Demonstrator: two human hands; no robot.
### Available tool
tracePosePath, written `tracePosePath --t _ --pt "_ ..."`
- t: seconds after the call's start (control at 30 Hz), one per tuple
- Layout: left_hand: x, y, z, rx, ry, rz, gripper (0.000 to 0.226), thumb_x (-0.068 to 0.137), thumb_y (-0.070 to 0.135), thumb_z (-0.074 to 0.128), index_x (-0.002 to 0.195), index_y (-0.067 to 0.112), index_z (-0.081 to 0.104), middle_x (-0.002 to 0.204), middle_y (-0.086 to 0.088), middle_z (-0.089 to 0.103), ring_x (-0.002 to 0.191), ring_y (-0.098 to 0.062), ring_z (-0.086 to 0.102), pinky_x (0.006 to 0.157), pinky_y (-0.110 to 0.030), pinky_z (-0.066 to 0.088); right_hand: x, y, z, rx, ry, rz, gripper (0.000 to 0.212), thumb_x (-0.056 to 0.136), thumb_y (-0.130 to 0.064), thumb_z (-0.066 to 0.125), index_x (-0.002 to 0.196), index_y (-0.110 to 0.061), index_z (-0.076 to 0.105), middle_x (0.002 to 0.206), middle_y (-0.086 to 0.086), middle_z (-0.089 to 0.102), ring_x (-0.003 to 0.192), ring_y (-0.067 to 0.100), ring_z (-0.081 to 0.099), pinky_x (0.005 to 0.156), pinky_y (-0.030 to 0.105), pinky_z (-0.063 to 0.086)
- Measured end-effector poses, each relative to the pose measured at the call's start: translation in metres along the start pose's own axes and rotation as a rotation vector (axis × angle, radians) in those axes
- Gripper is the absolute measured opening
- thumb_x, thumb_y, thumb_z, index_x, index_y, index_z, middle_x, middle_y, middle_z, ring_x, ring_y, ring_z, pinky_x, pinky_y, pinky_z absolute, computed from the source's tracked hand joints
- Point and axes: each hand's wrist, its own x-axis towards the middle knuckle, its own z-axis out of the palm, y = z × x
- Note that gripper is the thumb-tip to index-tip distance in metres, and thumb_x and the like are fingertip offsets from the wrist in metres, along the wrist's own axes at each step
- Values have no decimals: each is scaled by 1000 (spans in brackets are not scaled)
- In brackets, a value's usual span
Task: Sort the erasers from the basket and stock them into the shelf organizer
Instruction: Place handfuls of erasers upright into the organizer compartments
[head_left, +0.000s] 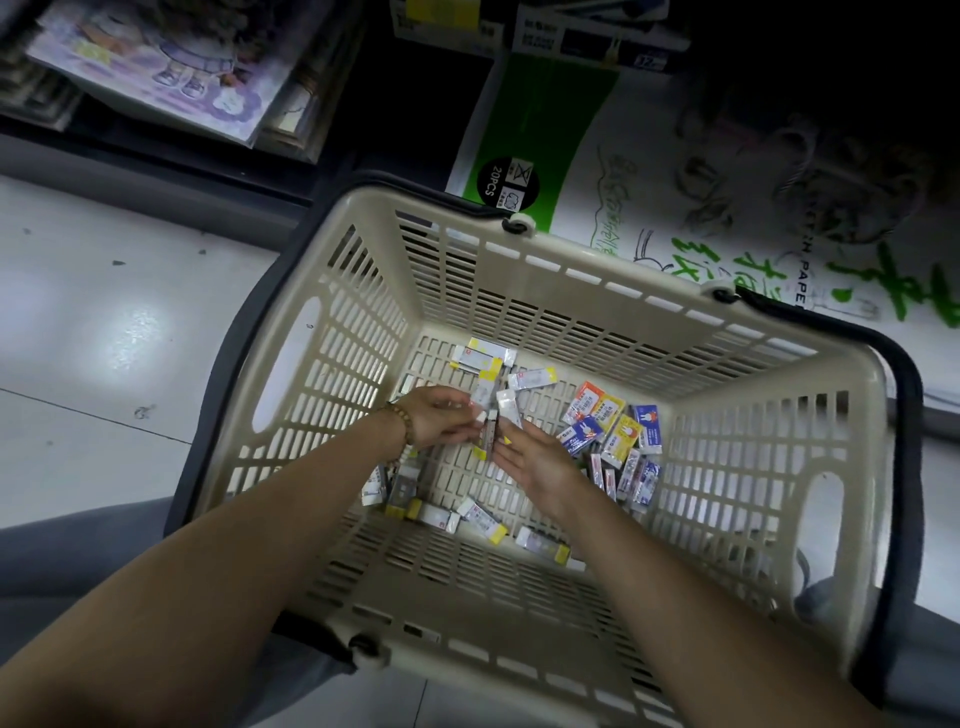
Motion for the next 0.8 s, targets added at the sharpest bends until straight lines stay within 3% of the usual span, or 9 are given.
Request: tracePosePath --t 0.07,0.17,0.27,0.37,0.5,0.63,0.7,0.77,0.8 --pt "-2 -1 -3 -160 5 -22 15 83 1 65 96 7 58 77 -12 73 72 -16 72 60 -18 56 -3 -1 -1 63 -35 2 56 88 -10 63 138 -4 39 134 14 53 110 23 59 89 26 49" --pt "-8 0 -3 -240 -73 -8 29 75 8 71 102 5 59 87 -12 74 83 -17 72 64 -18 55 -11 -6 1 20 -47 -56 12 86 -13 66 95 -19 62 103 -2 71 83 7 67 68 17 53" --pt "-16 9 5 -116 -99 17 24 78 13 71 99 11 59 82 -9 74 77 -13 72 61 -19 55 -22 -15 2 -8 -10 -111 13 84 -13 68 79 -22 61 79 -9 72 73 6 64 66 18 53" --pt "-25 23 9 16 25 131 20 84 15 68 103 12 61 82 -8 68 68 -10 70 63 -24 57 -34 -27 -1 41 -10 -143 13 85 -11 66 83 -21 59 91 -4 71 77 11 62 68 19 52" --pt "-45 41 7 371 227 436 10 90 14 60 96 7 55 88 -13 63 69 -16 64 70 -32 52 -51 -45 -11 -32 -34 -239 20 89 -13 62 108 -9 64 89 3 70 77 12 65 60 16 50" --pt "-64 48 5 744 256 655 12 90 23 61 91 11 57 62 5 50 57 -8 47 55 -21 40 -65 -56 -10 -62 -52 -322 21 91 -12 59 110 -7 64 90 8 69 78 15 63 58 15 51" --pt "-66 46 12 538 237 618 15 90 21 61 79 13 53 68 4 51 64 -8 50 67 -16 47 -70 -58 -5 -41 -67 -341 13 91 -11 59 101 -10 66 87 4 70 77 15 64 59 17 53" --pt "-65 43 22 169 169 482 23 93 19 56 72 14 47 81 -6 61 77 -16 59 84 -31 53 -72 -57 4 -25 -111 -354 10 92 -11 58 95 -13 67 77 -2 73 67 9 65 60 17 54" --pt "-63 41 26 31 142 425 25 94 20 54 72 13 45 87 -11 64 79 -19 63 82 -34 55 -74 -56 9 -25 -133 -360 11 92 -11 57 94 -13 68 75 -4 73 64 6 65 60 17 54"
